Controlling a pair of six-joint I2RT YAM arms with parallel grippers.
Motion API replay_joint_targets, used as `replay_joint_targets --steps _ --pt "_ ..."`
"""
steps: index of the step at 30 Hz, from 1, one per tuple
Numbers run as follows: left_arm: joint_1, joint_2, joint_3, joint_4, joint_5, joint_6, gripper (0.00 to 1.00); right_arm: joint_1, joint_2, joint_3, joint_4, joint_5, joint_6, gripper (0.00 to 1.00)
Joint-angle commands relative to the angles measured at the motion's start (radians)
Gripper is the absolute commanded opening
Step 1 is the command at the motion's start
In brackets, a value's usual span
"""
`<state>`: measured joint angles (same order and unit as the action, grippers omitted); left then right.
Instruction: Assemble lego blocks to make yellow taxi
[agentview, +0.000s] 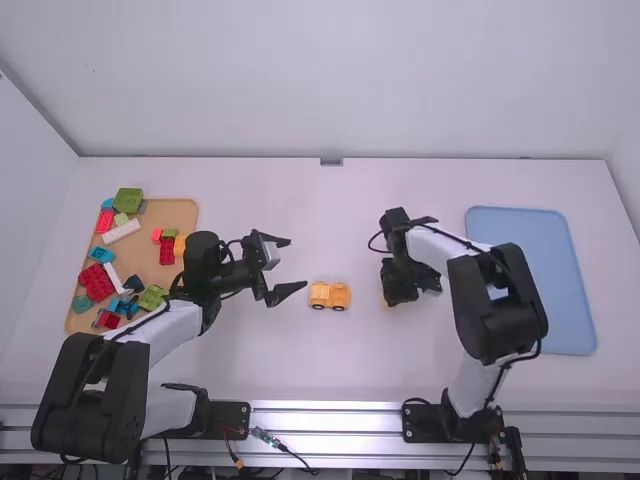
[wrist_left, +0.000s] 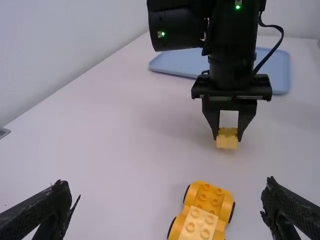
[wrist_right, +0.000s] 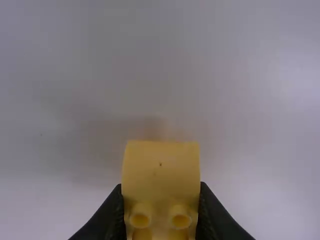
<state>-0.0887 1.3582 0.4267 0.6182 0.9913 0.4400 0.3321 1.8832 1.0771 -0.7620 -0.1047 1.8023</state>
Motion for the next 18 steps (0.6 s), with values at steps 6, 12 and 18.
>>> replay_joint_targets --steps 6,12,18 --pt "0.005 -0.018 -0.004 0.000 0.014 -0.005 0.99 0.087 0.013 0.018 -0.002 0.174 0.238 0.00" --pt "0.003 -0.018 -0.004 0.000 0.014 -0.005 0.99 0.132 0.013 0.016 0.050 0.236 0.262 0.00" --pt "0.003 -0.019 -0.004 0.000 0.013 -0.005 0.99 0.147 0.013 0.016 0.063 0.259 0.286 0.00"
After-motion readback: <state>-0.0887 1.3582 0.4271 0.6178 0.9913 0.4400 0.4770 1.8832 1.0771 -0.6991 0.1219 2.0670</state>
